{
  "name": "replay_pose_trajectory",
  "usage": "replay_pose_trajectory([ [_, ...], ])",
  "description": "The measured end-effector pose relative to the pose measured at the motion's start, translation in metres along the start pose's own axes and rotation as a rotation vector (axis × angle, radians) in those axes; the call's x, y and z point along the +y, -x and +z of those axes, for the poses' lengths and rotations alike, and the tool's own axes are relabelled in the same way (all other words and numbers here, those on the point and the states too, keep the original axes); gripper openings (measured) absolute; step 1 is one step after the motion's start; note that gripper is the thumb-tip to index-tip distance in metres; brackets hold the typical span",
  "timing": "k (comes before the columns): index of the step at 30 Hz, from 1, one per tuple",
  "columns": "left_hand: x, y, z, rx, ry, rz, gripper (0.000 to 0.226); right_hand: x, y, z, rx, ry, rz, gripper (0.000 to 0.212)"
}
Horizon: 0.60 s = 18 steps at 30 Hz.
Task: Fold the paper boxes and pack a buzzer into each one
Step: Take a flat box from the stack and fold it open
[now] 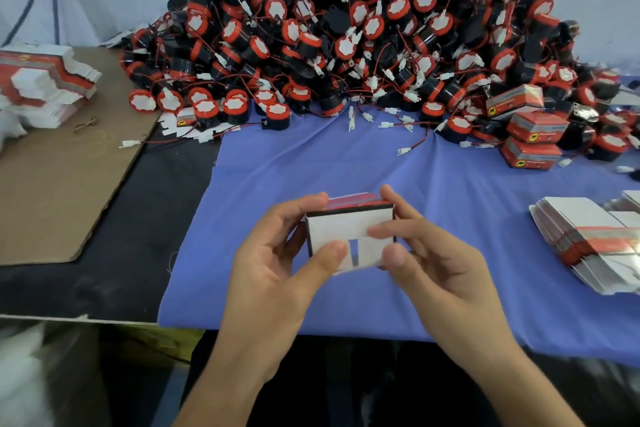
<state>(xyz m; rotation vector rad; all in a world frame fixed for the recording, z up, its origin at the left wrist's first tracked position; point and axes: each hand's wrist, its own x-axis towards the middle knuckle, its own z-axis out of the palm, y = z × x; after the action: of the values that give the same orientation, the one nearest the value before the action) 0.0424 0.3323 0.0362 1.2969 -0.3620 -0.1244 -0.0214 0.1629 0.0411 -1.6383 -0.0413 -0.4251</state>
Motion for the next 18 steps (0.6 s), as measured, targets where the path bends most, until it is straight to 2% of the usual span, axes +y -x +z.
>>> replay_pose_trajectory([
  [3, -0.001, 0.006, 0.01, -0.016, -0.017, 0.007, 0.036, 0.002, 0.0, 0.013, 0.22, -0.039, -0.021, 0.029],
  [8, -0.004, 0.015, 0.026, -0.024, -0.064, 0.097, 0.046, 0.0, 0.0, 0.02, 0.365, 0.039, -0.046, 0.02],
  [10, -0.008, 0.016, 0.032, 0.037, -0.062, 0.143, 0.041, -0.001, 0.003, 0.022, 0.352, 0.053, -0.044, 0.02],
  [14, -0.007, 0.014, 0.037, 0.136, -0.006, 0.205, 0.038, -0.002, 0.011, 0.025, 0.216, 0.047, -0.014, 0.032],
  [18, -0.008, 0.015, 0.042, 0.16, 0.038, 0.238, 0.037, 0.0, 0.013, 0.028, 0.272, 0.006, 0.045, 0.038],
])
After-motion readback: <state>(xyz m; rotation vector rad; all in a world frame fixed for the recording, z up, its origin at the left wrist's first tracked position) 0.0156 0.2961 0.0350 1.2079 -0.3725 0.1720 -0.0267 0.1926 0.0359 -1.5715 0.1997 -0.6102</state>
